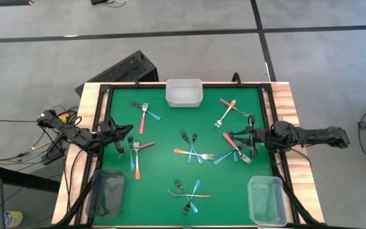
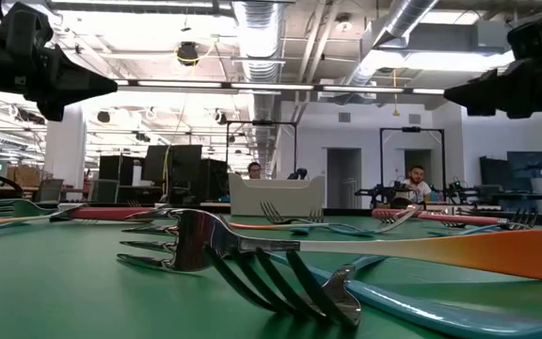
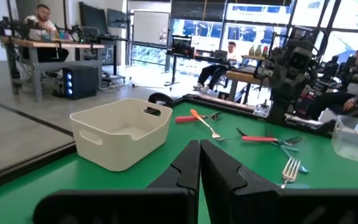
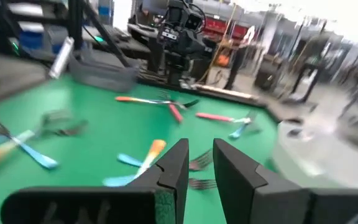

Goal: Sort silverware by color (type)
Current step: Put the pink fork into the transparent bin

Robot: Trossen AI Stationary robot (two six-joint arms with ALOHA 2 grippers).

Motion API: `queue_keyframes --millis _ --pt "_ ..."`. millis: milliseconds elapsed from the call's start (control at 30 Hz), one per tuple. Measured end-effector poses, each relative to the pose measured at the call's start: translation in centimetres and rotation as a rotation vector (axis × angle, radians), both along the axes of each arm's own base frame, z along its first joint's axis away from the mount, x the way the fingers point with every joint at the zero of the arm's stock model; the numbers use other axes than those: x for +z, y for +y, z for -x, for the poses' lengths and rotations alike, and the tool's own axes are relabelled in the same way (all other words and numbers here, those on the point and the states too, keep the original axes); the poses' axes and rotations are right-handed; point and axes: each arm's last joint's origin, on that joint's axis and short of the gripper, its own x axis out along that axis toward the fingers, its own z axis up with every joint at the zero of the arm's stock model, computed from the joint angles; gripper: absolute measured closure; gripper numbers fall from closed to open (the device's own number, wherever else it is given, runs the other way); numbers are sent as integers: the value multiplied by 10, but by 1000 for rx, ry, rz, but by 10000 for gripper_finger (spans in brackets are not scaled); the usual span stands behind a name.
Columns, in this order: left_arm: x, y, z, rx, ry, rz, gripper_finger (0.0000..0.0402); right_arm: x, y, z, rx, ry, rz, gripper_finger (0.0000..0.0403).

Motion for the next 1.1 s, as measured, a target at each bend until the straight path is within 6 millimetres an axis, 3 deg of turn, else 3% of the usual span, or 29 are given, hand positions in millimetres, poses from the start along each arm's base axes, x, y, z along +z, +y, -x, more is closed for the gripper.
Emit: queue_keyframes --millis 133,200,300,367,767,1100 --pt "0 0 0 1 6 -11 401 2 -2 0 -34 -21 103 305" --pt "0 0 0 5 6 -11 401 3 -2 0 -27 -29 -13 305" --pt "1 0 0 4 -1 -7 401 3 0 0 21 -42 -380 305" --pt "0 0 0 -4 -3 -1 401 5 0 0 -3 -71 -519 305" --pt "0 -1 -1 -56 -74 146 401 11 -6 1 -138 -189 -718 305" --pt "1 -4 -2 -145 -98 199 401 -9 -2 -12 -229 116 -932 305"
